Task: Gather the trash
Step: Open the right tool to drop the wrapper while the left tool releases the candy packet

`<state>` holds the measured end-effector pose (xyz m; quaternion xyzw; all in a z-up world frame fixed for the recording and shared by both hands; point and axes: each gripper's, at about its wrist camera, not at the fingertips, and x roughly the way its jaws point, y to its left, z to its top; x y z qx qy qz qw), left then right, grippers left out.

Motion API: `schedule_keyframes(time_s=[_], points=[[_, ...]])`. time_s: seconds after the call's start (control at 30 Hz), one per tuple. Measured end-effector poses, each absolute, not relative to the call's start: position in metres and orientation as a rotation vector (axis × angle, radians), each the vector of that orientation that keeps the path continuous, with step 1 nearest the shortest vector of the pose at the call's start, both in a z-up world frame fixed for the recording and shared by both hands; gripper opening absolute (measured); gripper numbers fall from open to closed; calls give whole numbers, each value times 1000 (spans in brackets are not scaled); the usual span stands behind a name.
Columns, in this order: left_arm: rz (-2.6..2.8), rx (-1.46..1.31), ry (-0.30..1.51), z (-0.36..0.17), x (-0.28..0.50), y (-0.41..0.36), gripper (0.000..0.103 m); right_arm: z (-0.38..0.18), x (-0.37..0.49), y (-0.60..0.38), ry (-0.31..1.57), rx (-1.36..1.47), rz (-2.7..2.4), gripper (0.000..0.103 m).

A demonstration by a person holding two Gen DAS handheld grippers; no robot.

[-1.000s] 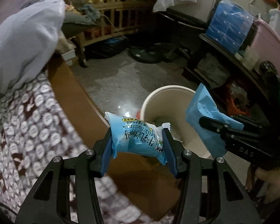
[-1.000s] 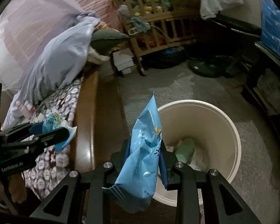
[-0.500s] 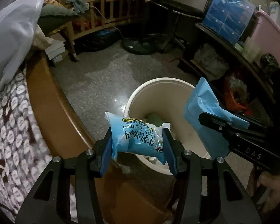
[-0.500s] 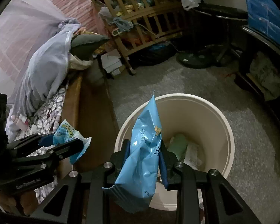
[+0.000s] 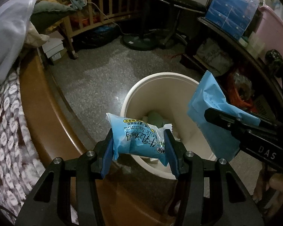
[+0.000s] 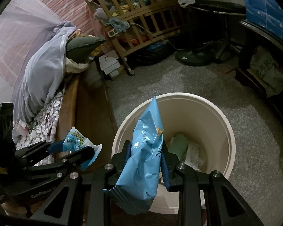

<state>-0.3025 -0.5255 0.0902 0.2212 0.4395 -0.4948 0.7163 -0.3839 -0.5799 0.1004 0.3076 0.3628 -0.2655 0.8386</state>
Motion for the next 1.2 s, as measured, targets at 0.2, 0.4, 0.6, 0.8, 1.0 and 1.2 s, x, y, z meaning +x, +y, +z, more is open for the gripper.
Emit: schedule_keyframes(time_s=[0.2,0.4,0.6,0.8,1.0,1.2], points=[[-1094,489,978,87,-304,-529,48,100,-386,-582,759,657,-565,27],[-1120,470,1001,85,-303,-531,50,99,-386,-584,748,675,-590,28],[-1165,396,1077,81,-299,-533,57,100,-391,-589,721,709,-615,45],[-1151,386,1096,81,-297,-531,57,100,-390,-586,741,692,-613,46],[-1175,351,1119,82,-293,-531,61,100,-393,-586,734,697,-618,46],[-1195,319,1133,83,-292,-532,65,102,-395,-590,720,701,-637,46]])
